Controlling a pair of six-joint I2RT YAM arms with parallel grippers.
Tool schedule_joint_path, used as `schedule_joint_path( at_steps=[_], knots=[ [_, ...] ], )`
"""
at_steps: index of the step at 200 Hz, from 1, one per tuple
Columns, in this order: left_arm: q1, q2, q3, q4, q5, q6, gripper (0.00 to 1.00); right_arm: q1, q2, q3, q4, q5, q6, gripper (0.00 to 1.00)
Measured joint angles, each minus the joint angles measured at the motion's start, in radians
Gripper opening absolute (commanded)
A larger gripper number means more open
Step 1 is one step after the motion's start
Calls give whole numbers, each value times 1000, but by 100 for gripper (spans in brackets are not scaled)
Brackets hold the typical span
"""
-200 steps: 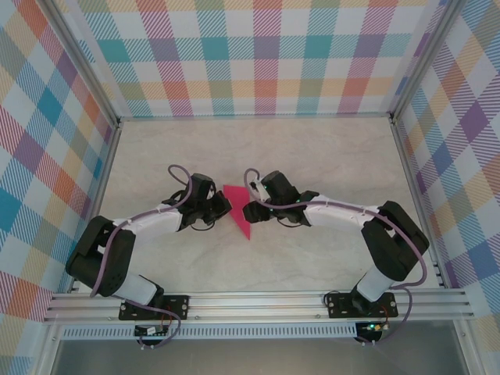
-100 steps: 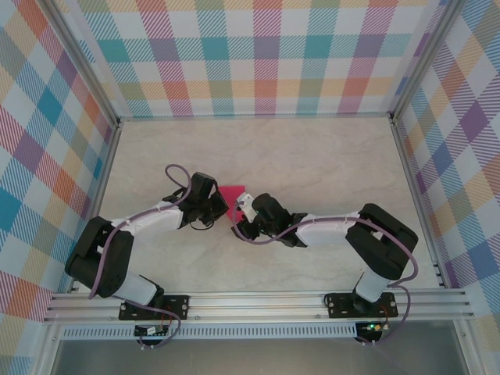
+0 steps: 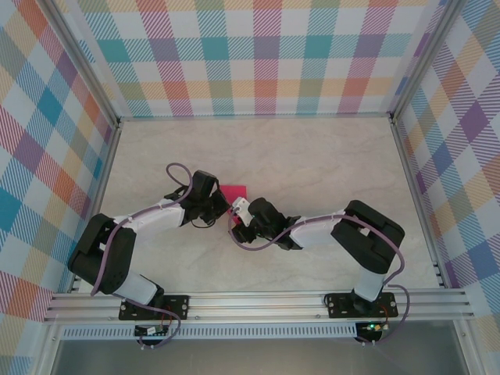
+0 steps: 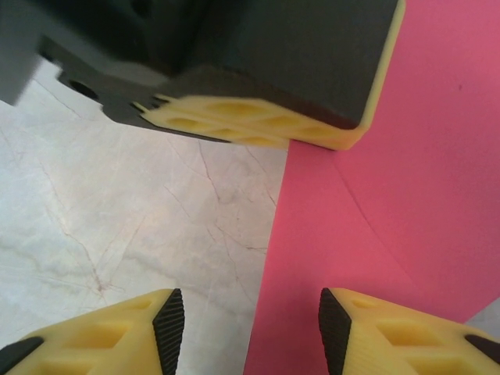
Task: Fold a paper plane with a square sheet of paper (pick it up from the middle)
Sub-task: Fold the wing for the fifth time at the center of the table.
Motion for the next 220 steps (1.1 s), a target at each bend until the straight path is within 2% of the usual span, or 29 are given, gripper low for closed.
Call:
schedule_joint_path(
  at_steps=[26,86,109,158,190,220],
  knots=[
    [0,9,0,0,3,-3,4,0,30,0,18,20,0,44],
    [0,16,0,3,5,-29,3,0,48,0,60,61,0,26],
    [0,16,0,3,5,-32,6,0,48,0,69,75,-1,20],
    [0,16,31,-14,9,-36,23,0,48,0,72,83,3,6],
    [5,15,52,-39,7,-13,37,-1,48,-3,70,76,26,3],
    [32,6,53,-83,-4,11,47,-21,48,-14,68,23,69,2]
  ],
)
